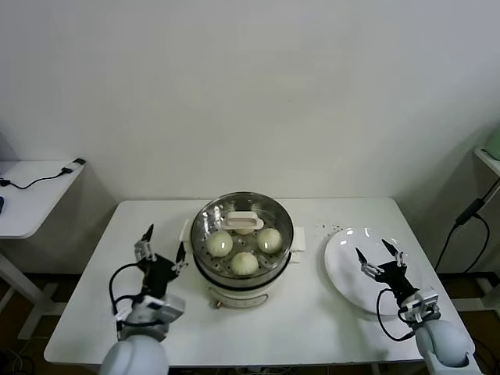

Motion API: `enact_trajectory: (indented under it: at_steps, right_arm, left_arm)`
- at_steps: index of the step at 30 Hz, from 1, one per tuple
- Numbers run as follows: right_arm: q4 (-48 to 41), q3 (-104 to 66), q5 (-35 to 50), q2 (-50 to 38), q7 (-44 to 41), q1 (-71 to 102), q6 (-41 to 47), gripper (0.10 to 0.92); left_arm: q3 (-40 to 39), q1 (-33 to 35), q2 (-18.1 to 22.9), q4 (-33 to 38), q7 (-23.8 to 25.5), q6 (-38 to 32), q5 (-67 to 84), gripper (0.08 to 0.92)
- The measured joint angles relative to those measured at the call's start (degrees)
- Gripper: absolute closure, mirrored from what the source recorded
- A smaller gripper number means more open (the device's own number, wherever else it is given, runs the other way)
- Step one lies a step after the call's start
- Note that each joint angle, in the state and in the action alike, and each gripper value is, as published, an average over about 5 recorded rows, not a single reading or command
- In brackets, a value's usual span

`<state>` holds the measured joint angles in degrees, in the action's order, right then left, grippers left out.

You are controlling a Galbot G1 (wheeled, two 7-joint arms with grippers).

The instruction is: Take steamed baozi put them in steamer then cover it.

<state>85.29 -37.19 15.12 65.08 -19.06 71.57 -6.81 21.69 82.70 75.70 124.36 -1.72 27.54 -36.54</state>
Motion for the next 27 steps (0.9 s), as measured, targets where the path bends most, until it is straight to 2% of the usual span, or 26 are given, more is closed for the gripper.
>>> enact_trajectory:
  at_steps: [5,11,17,27]
  right_arm:
    - [1.97,-0.68,-0.24,1.18,0.3,1.37,0.06,0.203]
    - [3.42,-1.49,-0.46,2.52,0.39,2.84,-0.05,0.203]
    - [4.71,-2.35,-0.41,3.51,0.09,4.24,-0.18,0.203]
    - [5.61,-3.55,-0.18,4.45,-0.51,5.63,-0.31,0.203]
  left_arm:
    - [9.54,4.56,2.53,-2.09,-0.24,-12.38,16.16,0.177]
    - [17.59,8.27,5.05,-6.05,1.04,-22.5,30.23,0.177]
    - [22.14,9.89,6.53,-9.28,2.66,-28.25,37.74,0.177]
    - [26.38,11.65,7.65,-11.48,4.56,-33.21,43.14,0.177]
